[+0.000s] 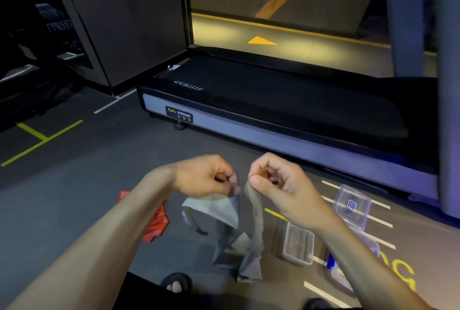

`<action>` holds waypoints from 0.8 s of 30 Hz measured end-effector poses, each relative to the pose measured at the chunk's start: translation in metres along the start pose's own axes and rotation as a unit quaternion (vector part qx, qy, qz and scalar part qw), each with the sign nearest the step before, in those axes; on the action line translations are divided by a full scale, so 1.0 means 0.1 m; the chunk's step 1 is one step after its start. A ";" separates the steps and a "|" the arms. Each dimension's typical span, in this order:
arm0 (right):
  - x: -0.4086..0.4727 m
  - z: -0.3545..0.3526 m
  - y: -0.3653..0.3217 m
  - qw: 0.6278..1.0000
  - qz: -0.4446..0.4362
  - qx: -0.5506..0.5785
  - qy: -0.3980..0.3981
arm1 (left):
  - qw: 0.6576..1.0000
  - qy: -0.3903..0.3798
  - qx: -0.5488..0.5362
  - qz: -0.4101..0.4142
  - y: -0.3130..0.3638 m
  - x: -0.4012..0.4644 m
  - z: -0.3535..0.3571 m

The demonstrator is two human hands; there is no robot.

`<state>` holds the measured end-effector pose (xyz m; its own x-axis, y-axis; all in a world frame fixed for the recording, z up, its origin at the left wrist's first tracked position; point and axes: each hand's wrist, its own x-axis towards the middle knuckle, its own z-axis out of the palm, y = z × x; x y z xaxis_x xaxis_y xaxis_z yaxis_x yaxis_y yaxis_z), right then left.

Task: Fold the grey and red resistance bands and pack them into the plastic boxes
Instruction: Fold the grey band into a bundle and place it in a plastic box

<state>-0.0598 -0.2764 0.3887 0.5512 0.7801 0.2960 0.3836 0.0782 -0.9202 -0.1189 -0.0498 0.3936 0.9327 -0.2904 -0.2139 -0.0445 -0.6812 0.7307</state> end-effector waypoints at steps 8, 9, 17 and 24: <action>0.05 0.21 0.20 0.998 -0.013 -0.026 0.052 | 0.996 0.019 -0.072 0.050 0.14 -0.05 0.00; 0.04 0.20 0.20 0.999 -0.004 -0.008 0.042 | 0.995 0.024 -0.073 0.056 0.15 -0.05 0.01; 0.02 0.08 0.15 0.999 0.019 -0.021 -0.046 | 0.994 0.088 0.019 0.059 0.16 -0.08 0.04; 0.07 -0.10 0.07 0.991 -0.001 -0.125 -0.045 | 0.992 0.121 -0.018 0.010 0.10 -0.12 0.02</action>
<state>-0.0464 -0.2766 0.3871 0.4866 0.8332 0.2627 0.5621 -0.0683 -0.8243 -0.1314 -0.0541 0.4022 0.9905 -0.1313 -0.0398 -0.0559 -0.6511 0.7569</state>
